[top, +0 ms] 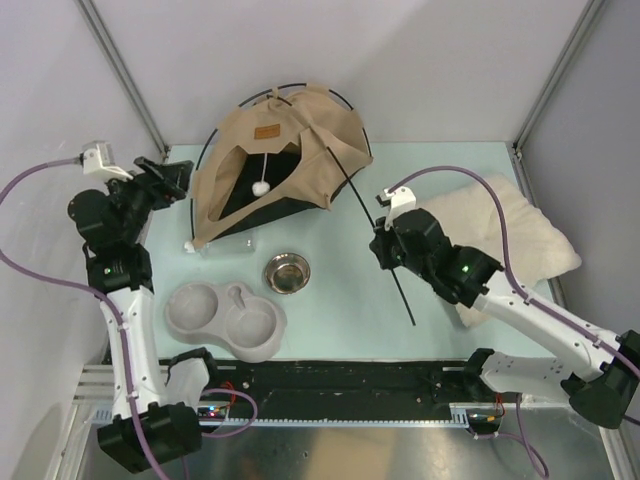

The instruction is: Set up the pet tent

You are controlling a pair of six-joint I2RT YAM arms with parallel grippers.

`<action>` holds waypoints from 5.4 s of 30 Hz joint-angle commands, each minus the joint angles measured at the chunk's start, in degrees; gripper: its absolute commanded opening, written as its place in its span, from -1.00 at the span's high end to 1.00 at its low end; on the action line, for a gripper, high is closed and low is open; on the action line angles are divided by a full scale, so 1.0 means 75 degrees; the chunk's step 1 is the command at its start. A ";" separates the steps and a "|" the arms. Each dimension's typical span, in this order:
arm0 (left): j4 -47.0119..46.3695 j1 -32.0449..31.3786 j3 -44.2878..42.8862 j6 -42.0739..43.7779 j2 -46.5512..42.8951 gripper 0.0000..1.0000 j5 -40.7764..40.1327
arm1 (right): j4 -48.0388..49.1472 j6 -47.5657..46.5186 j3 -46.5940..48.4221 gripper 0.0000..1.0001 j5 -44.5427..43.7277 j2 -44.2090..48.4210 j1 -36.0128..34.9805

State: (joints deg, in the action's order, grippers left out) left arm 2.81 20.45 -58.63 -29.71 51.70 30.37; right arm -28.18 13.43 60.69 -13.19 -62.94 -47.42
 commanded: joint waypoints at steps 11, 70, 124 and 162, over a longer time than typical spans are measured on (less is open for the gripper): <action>-0.0131 -0.3766 0.0806 -0.0924 -0.0147 -0.67 -0.0792 | 0.1156 0.2577 0.0410 1.00 -0.2646 -0.0981 -0.2162; -0.1728 -0.6219 0.0361 -0.3004 0.2601 1.00 -0.1512 | 0.0603 0.1051 0.0037 -0.57 0.3433 -0.0974 -0.1819; -0.0430 -0.6090 0.2154 0.0643 0.0763 -0.32 -0.3723 | 0.1319 0.1845 -0.0201 1.00 0.4766 -0.0856 -0.0786; -0.1356 -0.6161 0.1198 0.1378 0.2865 0.99 -0.4143 | 0.1355 0.1702 -0.0193 1.00 0.4856 -0.0818 -0.0759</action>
State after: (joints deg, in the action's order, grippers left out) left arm -5.43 -25.39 -46.76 -21.65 73.80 -0.27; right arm -21.96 27.40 57.98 23.42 -70.06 -53.41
